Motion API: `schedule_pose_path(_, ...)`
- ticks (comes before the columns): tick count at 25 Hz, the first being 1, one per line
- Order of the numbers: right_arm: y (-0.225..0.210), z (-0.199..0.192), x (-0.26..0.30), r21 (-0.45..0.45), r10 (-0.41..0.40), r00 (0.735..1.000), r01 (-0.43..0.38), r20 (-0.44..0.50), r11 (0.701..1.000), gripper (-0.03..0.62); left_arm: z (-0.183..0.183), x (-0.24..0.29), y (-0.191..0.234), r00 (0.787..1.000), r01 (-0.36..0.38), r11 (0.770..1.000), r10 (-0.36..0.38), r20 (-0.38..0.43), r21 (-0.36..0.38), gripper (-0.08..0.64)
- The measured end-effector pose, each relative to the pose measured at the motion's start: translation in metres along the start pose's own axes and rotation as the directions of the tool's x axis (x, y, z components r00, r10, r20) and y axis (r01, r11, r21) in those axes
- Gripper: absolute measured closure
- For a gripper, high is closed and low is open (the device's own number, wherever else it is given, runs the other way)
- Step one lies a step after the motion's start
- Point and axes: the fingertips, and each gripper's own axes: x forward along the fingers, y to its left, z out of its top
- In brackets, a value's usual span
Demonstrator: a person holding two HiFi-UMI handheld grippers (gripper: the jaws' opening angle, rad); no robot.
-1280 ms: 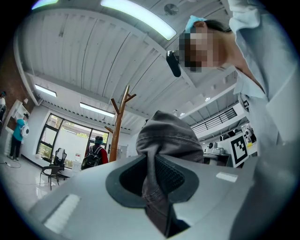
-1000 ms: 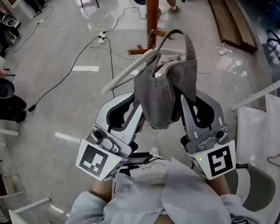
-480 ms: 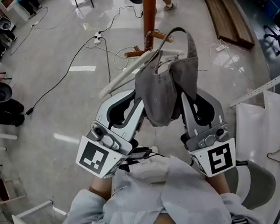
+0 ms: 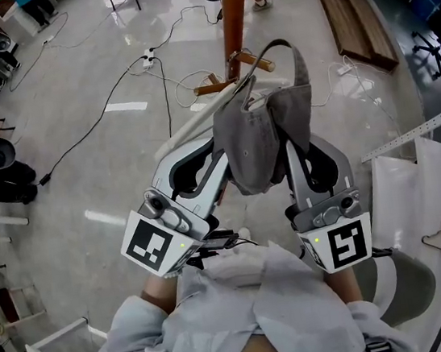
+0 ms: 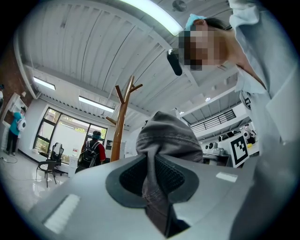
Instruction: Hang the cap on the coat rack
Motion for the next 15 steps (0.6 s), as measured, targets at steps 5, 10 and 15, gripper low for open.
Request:
schedule_pose_path(5,-0.002,-0.009,0.008,0.01,0.0,1.0,0.0,-0.017,1.0,0.568,-0.007,0.003,0.008,1.0,-0.007,1.0,0.007,-0.011,-0.011,0.505)
schedule_pose_path(10,-0.008,-0.022,0.016,0.026,-0.003,0.999,0.004,-0.043,1.0,0.568,-0.019,0.009,0.017,0.999,-0.014,1.0,0.013,-0.036,-0.02,0.505)
schedule_pose_path(15,-0.013,-0.034,0.024,0.04,-0.005,0.997,0.007,-0.071,0.999,0.568,-0.031,0.015,0.026,0.998,-0.02,0.999,0.018,-0.063,-0.03,0.505)
